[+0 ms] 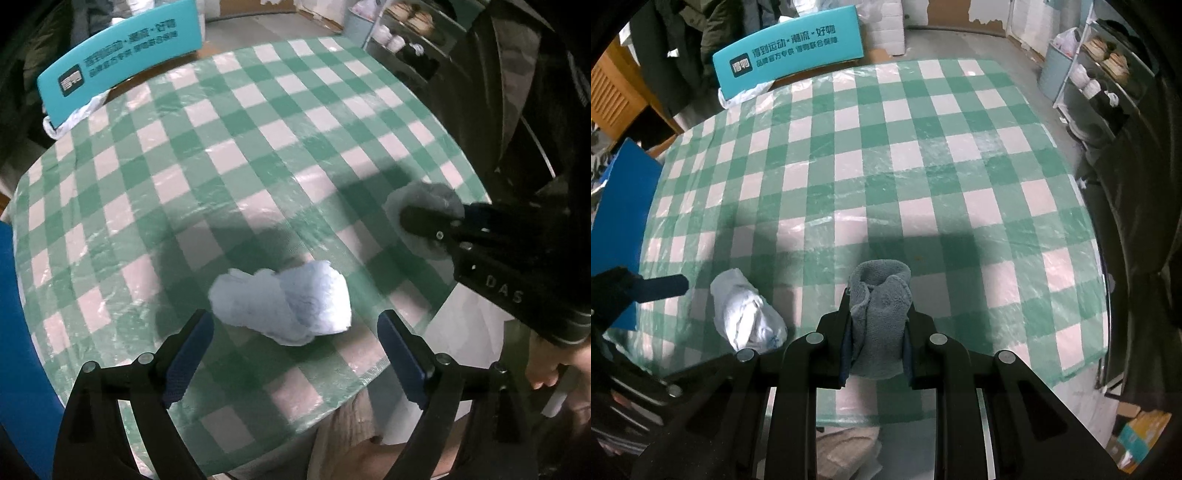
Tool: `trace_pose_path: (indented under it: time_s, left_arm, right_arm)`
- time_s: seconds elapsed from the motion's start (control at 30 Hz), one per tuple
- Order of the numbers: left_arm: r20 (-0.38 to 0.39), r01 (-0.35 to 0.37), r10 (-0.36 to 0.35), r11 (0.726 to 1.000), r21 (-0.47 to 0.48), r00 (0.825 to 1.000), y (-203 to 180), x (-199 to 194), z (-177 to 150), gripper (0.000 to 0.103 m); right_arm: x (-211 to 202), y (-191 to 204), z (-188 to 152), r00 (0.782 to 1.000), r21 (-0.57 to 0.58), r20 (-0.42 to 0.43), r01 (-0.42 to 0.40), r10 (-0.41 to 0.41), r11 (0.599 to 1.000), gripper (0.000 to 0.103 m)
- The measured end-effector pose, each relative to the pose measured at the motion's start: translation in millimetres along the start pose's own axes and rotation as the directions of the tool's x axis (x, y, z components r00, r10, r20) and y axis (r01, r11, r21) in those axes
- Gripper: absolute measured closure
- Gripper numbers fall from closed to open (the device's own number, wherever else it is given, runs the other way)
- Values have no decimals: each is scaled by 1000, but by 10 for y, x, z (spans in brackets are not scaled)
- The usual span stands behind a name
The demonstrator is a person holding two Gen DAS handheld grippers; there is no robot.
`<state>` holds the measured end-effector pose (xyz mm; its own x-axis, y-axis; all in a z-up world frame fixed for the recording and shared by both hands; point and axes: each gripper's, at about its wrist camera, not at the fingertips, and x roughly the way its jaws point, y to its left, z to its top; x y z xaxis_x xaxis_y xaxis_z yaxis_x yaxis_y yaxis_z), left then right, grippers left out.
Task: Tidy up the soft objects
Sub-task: 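Grasp the light blue sock with the left gripper while the right gripper holds the grey sock, then carry the light blue sock and grey sock over the cardboard box with both grippers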
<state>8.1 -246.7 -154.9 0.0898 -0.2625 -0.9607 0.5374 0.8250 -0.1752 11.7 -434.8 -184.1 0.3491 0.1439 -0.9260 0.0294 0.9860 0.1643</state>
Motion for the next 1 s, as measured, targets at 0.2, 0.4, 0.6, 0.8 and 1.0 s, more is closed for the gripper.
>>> trace_pose_path:
  time_s: [0.2, 0.4, 0.6, 0.8, 1.0]
  left_arm:
    - [-35, -47, 47, 999, 16, 998, -46, 245, 28, 11]
    - [-43, -54, 53, 998, -34, 998, 91, 385, 62, 13]
    - [-63, -40, 37, 999, -33, 997, 152, 453, 44, 42]
    - [-40, -62, 62, 998, 0, 997, 167, 445, 0, 59]
    - [-7, -67, 66, 997, -24, 998, 303, 348, -15, 69]
  right_arm:
    - [20, -19, -41, 1000, 1, -3, -5, 5, 1000, 84]
    - [72, 18, -42, 1000, -10, -9, -14, 14, 1000, 84]
    - [123, 62, -12, 1000, -18, -13, -16, 16, 1000, 84]
    - [135, 148, 23, 1000, -39, -12, -16, 15, 999, 84]
    - [123, 255, 62, 1000, -57, -3, -23, 23, 998, 84]
